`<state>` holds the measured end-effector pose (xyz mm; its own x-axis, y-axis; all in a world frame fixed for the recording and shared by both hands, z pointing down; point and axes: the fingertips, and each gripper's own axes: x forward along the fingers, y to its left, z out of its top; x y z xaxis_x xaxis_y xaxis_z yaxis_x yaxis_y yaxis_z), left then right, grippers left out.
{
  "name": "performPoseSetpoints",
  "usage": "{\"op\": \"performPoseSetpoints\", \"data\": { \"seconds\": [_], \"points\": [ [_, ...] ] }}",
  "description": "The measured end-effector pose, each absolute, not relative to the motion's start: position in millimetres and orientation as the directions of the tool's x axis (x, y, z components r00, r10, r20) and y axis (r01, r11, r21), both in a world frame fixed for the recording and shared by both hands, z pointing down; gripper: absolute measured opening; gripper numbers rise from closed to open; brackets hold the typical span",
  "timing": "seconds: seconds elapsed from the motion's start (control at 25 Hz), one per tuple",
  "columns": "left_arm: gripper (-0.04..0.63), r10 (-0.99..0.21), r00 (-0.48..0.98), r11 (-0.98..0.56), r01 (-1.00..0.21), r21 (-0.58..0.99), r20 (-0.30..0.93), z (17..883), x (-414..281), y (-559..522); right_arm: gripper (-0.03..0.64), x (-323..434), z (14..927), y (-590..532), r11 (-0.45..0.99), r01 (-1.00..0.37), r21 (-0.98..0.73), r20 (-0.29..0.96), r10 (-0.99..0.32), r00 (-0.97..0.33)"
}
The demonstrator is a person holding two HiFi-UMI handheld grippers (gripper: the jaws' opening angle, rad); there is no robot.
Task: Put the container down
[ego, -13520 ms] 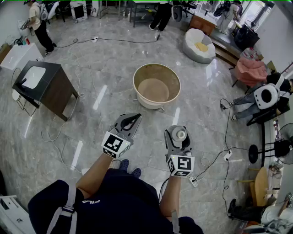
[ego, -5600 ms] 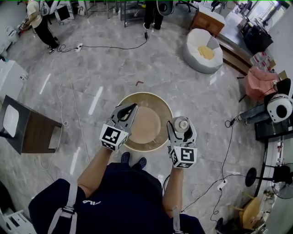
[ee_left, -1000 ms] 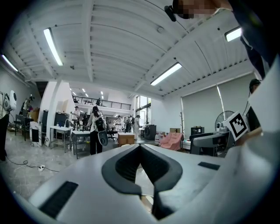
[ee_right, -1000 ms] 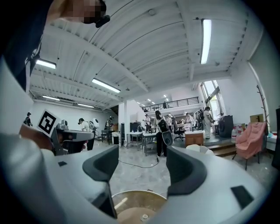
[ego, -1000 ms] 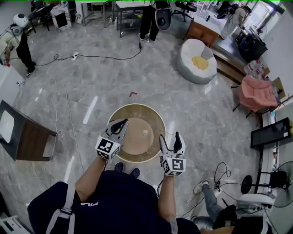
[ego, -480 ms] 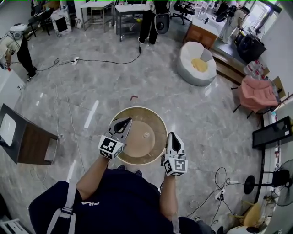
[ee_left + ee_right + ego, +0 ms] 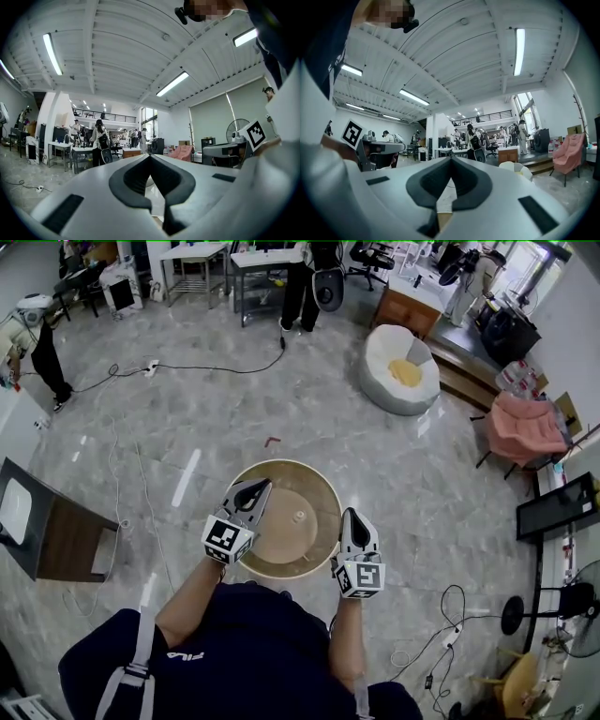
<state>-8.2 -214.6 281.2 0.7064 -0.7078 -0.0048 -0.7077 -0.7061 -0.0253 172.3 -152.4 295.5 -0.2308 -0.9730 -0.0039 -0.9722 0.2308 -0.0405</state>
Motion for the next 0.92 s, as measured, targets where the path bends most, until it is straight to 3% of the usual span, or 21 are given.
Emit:
{"op": "performPoseSetpoints", "data": {
  "seconds": [0.92],
  "points": [
    [0.025,-0.707,0.706,-0.706,-0.708,-0.024,-0.030,267,-8,-208,0.026,178,282,-149,0.202,-0.979,0.004,0.002,-0.979,-0.202]
  ]
}}
